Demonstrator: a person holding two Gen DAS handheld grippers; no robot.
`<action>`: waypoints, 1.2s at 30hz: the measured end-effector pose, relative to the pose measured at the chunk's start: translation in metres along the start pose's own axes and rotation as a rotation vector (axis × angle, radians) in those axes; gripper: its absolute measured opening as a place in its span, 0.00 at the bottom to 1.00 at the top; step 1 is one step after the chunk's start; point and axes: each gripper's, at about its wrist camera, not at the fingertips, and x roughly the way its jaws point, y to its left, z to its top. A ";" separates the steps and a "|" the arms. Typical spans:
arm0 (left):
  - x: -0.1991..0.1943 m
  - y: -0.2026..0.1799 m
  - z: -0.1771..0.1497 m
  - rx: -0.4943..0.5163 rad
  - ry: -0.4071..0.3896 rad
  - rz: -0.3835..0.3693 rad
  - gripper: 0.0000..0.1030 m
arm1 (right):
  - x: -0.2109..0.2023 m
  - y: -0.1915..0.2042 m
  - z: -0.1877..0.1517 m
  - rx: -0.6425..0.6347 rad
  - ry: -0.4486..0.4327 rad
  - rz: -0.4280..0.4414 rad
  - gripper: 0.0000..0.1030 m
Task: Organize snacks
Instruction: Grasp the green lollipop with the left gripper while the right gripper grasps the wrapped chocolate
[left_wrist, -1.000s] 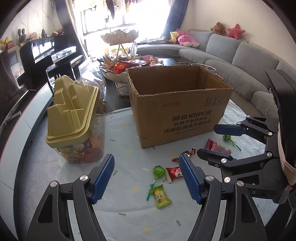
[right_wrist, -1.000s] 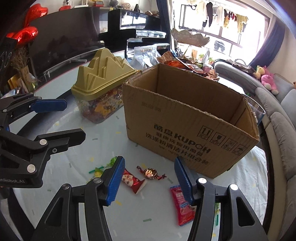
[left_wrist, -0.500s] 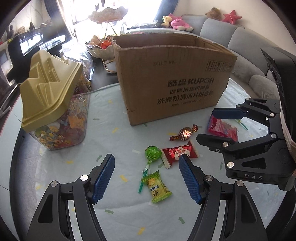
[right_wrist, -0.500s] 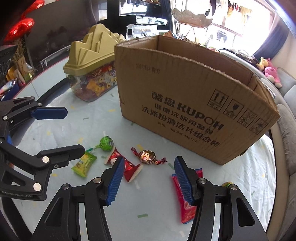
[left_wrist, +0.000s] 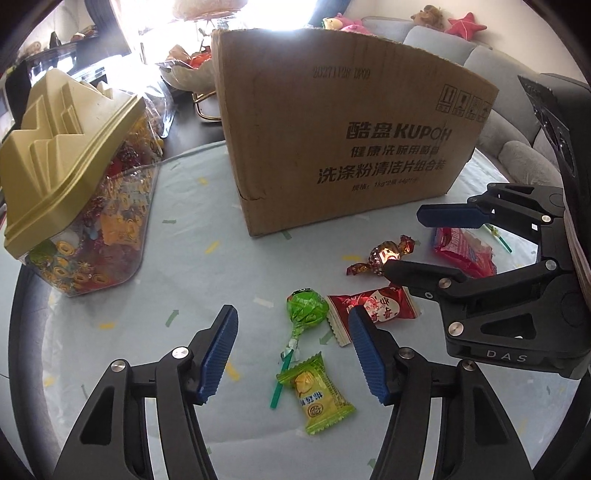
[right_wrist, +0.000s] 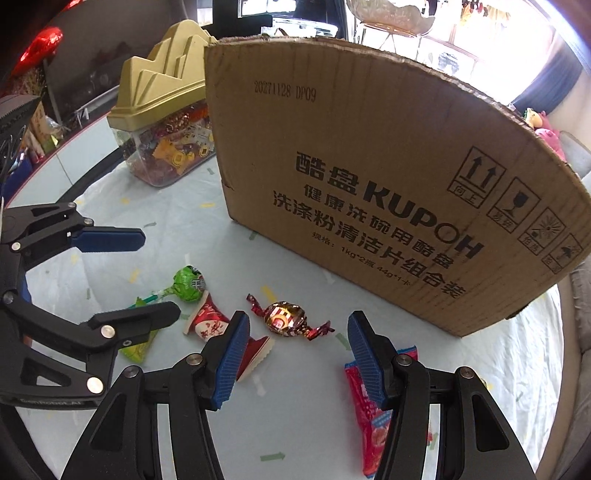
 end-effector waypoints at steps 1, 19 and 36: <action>0.002 0.000 0.000 0.000 0.001 0.000 0.59 | 0.002 0.000 0.001 -0.001 0.001 -0.002 0.55; 0.031 0.011 0.015 -0.029 0.043 -0.034 0.26 | 0.036 0.005 0.008 0.001 0.052 0.012 0.40; -0.020 -0.001 0.022 -0.024 -0.050 0.025 0.26 | -0.003 0.019 0.005 -0.015 -0.005 0.005 0.24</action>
